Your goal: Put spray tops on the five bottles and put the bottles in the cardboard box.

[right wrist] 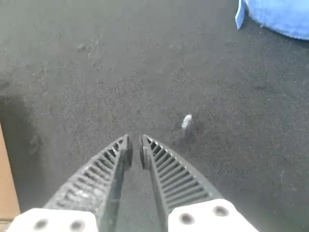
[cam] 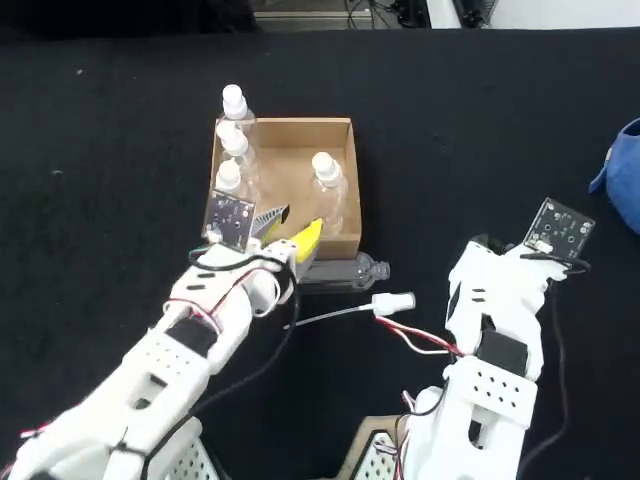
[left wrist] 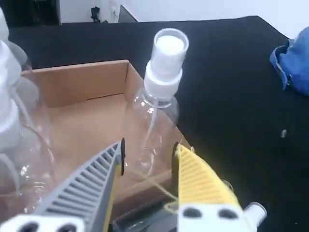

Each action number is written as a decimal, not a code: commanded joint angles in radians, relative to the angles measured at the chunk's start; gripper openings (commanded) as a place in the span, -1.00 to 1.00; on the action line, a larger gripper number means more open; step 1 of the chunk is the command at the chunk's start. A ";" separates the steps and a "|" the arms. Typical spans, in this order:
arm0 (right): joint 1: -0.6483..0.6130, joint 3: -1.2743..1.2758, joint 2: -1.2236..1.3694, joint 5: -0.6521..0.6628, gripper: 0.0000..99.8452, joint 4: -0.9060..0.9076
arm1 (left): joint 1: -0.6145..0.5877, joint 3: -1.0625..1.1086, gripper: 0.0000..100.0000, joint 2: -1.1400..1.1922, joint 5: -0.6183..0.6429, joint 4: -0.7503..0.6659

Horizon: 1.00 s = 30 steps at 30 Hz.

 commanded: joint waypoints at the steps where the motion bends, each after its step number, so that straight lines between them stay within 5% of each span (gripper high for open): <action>1: -0.009 -0.005 -0.024 -0.003 -0.97 -0.031 | 0.007 -0.012 -0.94 -0.230 -0.008 0.241; 10: -0.011 -0.107 -0.024 0.002 -0.97 0.103 | -0.019 -0.157 -0.94 -0.516 -0.002 0.882; 20: -0.290 -0.312 -0.016 0.137 -0.97 0.315 | -0.282 -0.177 -0.94 -0.542 -0.002 1.145; 30: -0.543 -0.495 -0.013 0.137 -0.85 0.457 | -0.518 -0.360 -0.94 -0.532 -0.009 1.425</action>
